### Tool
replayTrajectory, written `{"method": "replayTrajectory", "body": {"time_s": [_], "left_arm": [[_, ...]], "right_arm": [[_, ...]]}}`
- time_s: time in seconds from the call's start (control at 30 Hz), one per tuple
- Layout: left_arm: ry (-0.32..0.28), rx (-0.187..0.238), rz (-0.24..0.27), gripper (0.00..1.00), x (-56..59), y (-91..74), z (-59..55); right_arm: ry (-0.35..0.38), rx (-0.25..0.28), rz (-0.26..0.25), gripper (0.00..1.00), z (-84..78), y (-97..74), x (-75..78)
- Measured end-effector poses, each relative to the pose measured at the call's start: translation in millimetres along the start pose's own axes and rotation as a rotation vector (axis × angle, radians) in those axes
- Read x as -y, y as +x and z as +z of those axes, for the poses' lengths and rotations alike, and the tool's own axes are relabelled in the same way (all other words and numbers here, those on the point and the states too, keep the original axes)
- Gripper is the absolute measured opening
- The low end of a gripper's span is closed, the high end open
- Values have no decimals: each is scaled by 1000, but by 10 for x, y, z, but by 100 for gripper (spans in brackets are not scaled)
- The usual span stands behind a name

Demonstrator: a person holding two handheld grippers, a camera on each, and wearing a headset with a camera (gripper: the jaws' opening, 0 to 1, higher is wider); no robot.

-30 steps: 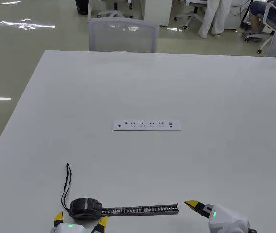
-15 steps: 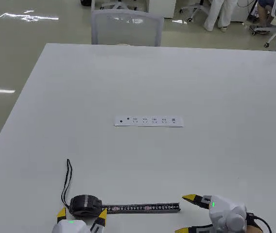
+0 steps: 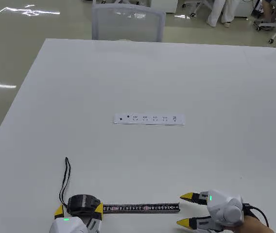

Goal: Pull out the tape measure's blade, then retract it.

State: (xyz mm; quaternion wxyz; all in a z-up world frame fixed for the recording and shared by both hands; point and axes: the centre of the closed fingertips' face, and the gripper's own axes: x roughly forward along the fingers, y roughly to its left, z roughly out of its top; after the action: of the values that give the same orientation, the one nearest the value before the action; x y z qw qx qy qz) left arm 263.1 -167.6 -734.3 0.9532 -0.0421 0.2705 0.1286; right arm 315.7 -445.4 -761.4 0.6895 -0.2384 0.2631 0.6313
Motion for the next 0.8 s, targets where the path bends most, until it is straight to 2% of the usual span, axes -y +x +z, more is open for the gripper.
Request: {"method": "replayTrajectory", "body": {"time_s": [0.4, 0.47, 0.7, 0.8], "left_arm": [[-2, -3, 1, 59, 25, 18, -22], [-3, -2, -2, 59, 33, 15, -20], [-4, -2, -4, 59, 29, 7, -17], [-2, -1, -6, 59, 37, 5, -16]], "right_arm": [[-20, -25, 63, 29, -81, 148, 103], [-29, -31, 76, 26, -100, 162, 105], [-34, -35, 124, 22, -130, 194, 52], [-41, -27, 126, 19, -127, 193, 88]]}}
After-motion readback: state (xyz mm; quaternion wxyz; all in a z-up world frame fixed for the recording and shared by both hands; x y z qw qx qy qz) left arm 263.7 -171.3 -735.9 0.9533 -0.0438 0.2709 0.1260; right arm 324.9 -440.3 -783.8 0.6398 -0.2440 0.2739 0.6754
